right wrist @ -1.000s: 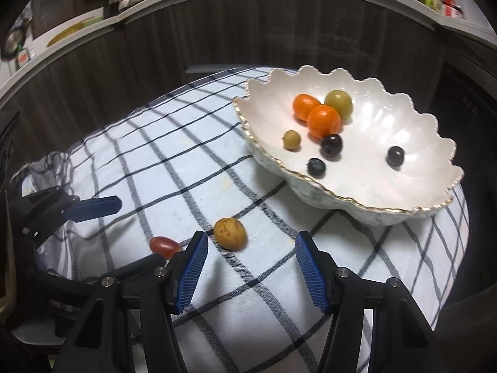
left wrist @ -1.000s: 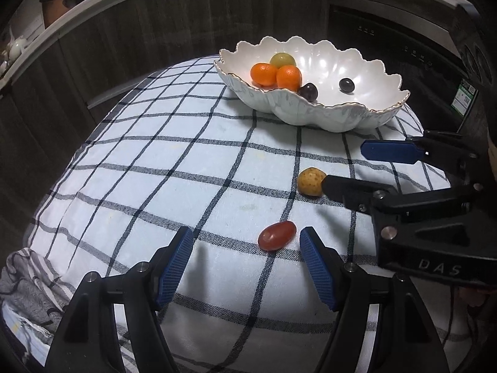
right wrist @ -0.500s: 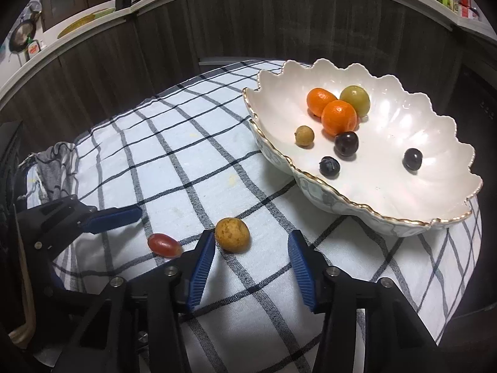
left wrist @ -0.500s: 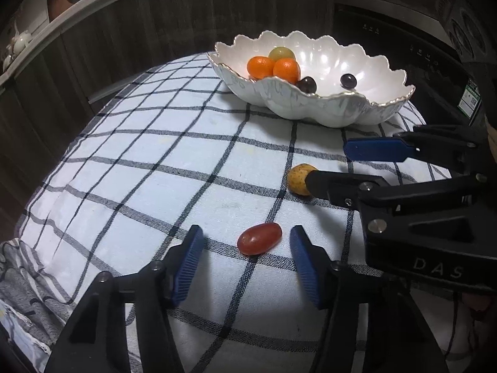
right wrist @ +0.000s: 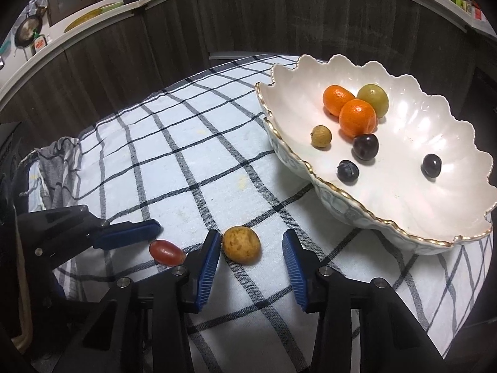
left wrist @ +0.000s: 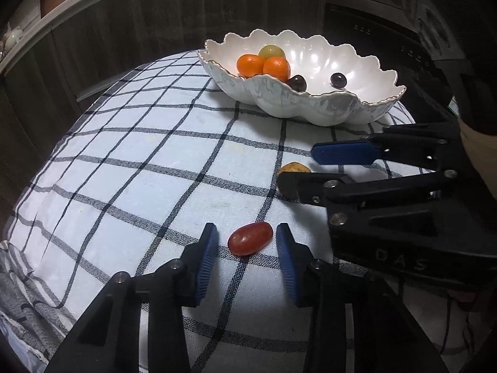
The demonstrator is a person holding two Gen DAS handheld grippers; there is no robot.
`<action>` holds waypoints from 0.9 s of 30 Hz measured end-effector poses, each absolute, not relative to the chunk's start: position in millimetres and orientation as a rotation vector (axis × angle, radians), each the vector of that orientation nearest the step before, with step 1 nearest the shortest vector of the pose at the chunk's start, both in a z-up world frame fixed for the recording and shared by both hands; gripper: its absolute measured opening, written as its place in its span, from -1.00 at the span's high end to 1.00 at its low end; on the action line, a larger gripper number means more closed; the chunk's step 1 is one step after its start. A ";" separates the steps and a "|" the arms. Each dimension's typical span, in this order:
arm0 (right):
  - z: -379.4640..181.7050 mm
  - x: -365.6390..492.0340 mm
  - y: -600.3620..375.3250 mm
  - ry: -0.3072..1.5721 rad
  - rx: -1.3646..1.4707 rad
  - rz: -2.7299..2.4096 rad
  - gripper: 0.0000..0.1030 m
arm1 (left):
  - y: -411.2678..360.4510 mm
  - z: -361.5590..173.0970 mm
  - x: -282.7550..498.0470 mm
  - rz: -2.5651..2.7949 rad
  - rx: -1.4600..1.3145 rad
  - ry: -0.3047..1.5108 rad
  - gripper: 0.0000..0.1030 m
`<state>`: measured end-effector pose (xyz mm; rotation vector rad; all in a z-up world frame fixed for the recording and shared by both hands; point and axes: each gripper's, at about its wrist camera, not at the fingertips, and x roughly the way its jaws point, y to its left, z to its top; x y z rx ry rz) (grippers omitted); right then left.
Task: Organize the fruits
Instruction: 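Grasp a red grape with the left tool while the right tool grasps a brown round fruit, then carry the red grape over the bowl while the right tool carries the brown fruit there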
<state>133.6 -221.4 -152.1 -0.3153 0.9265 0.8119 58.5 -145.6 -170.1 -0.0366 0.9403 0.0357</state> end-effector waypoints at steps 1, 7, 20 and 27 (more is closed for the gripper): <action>-153.2 133.4 -220.1 0.930 -0.316 0.816 0.24 | -145.6 -170.1 58.4 0.031 -0.036 0.939 0.30; -161.2 130.0 -213.9 0.957 -0.329 0.829 0.45 | -143.6 -169.7 58.6 0.024 -0.038 0.938 0.46; -154.7 129.5 -216.9 0.942 -0.313 0.821 0.46 | -139.8 -167.6 59.8 0.021 -0.036 0.950 0.48; -146.5 125.7 -220.4 0.936 -0.302 0.787 0.46 | -137.2 -162.5 59.2 0.008 -0.016 0.959 0.48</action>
